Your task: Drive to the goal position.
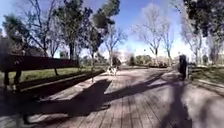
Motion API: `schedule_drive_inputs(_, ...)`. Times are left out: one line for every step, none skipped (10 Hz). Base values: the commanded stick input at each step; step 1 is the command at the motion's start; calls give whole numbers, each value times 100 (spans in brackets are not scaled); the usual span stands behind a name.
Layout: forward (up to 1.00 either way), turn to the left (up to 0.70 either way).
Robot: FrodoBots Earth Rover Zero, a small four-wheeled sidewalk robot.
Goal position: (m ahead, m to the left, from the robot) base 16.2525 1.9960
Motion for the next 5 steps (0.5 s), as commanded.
schedule_drive_inputs(70,-35)
schedule_drive_inputs(70,-35)
schedule_drive_inputs(70,-35)
schedule_drive_inputs(70,-35)
schedule_drive_inputs(70,-35)
